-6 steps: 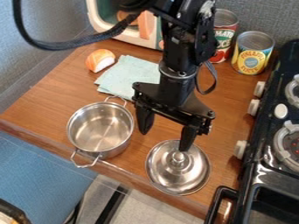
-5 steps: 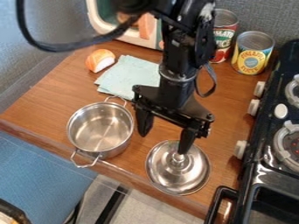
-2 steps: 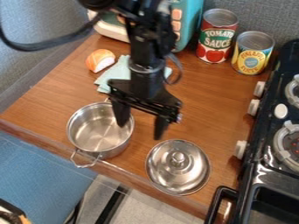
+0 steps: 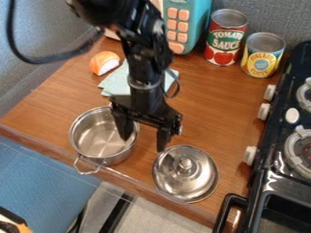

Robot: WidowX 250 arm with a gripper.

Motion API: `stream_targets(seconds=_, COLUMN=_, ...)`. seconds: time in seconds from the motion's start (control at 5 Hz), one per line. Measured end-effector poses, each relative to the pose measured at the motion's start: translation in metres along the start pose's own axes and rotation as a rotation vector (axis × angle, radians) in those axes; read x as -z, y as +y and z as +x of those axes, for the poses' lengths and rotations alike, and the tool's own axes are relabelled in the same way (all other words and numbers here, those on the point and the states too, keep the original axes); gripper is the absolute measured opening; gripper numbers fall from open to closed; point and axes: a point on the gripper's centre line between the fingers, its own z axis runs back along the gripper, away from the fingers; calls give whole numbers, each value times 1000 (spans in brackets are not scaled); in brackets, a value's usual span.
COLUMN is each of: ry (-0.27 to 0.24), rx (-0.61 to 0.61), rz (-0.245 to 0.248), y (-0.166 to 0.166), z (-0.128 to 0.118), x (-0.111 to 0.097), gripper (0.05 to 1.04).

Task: Move the silver pot to the right side of the blue cloth

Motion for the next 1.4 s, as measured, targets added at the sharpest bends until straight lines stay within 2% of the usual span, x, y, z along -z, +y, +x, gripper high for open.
stream_targets(seconds=0.2, ry=4, rx=-5, rz=-10, y=-3, z=6, x=10, gripper=946)
stream_targets(seconds=0.6, ry=6, rx=-24, rz=-6, y=5, z=8, x=15, gripper=342)
stream_targets(seconds=0.8, ry=6, rx=-34, rz=7, y=8, z=3, x=9, gripper=153)
stream_targets(seconds=1.0, ry=-13, rx=-57, rz=63, y=5, z=-3, x=-10, gripper=81)
stream_targets(seconds=1.2, ry=-28, rx=-57, rz=132, y=-1, z=-9, x=-30, gripper=78)
stream_targets(seconds=1.4, ry=-96, rx=-20, rz=92, y=-29, z=14, x=-49, gripper=78)
